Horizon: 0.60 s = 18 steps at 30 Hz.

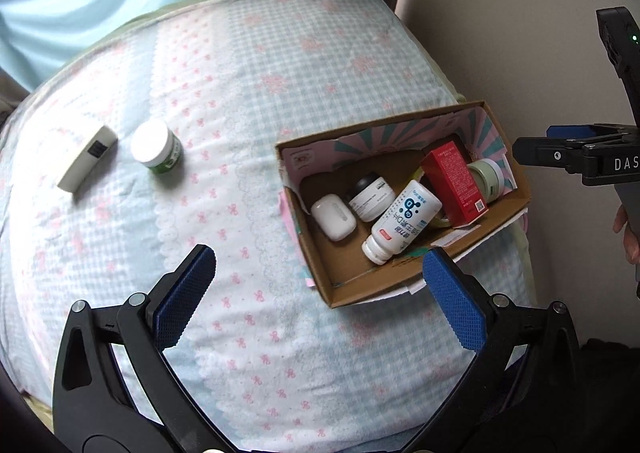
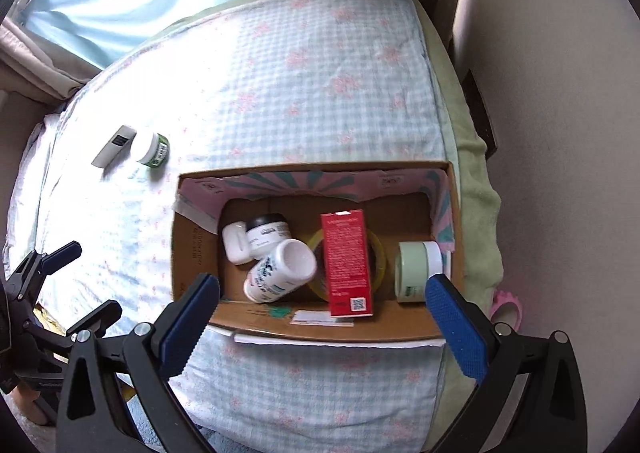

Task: Organize rigid objects
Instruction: 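Move both tools back toward the white remote and round jar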

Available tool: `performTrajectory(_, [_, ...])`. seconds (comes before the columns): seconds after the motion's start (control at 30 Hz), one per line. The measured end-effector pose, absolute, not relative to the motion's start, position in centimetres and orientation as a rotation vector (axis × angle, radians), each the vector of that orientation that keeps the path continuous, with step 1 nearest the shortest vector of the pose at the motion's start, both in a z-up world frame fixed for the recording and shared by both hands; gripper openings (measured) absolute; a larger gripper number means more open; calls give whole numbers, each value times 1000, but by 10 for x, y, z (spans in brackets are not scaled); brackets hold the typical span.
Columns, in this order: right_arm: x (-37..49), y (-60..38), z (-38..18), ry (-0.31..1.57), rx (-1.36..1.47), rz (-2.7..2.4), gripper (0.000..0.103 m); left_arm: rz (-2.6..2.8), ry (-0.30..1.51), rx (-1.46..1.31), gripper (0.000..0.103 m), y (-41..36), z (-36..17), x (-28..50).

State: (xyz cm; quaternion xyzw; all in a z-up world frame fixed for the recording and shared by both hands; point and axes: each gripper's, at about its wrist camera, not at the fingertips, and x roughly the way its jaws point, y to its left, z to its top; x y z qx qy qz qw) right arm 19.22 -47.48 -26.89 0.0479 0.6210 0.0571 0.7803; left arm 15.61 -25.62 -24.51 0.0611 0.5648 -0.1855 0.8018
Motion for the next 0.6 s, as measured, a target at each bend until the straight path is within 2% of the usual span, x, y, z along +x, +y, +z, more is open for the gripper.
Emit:
performTrajectory(0.23, [194,-404,-244,1269,57,221,103,-311,1172,67,103,-179,-219,165])
performTrajectory(0.6, [215,-285,-234,1242,94,306,103,-220,1158,16,103,-49,-208,192])
